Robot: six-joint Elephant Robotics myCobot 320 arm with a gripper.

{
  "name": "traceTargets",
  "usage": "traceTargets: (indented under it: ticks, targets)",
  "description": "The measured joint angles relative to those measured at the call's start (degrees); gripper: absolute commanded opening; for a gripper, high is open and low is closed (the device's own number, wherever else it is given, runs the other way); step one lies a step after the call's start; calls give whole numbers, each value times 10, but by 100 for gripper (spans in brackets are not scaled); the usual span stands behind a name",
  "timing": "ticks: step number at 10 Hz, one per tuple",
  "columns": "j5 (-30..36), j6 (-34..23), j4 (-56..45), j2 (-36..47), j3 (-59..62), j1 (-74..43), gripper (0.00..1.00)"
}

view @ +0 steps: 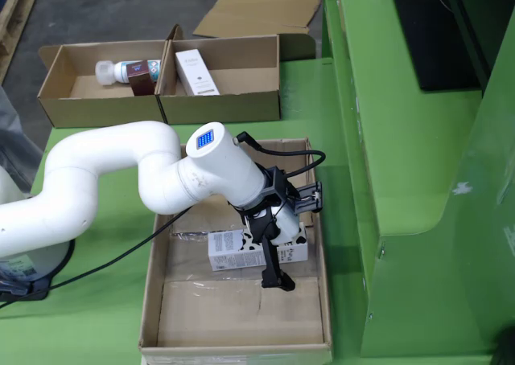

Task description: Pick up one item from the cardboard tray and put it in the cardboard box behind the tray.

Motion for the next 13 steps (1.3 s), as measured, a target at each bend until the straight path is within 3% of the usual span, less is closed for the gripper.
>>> traceTargets:
  ticks: [6,8,13]
  targets:
    - [0,0,0,0,0,0,100]
    - [-67,0,60,-67,1,47,100]
    - [-209,10,61,-79,2,41,100]
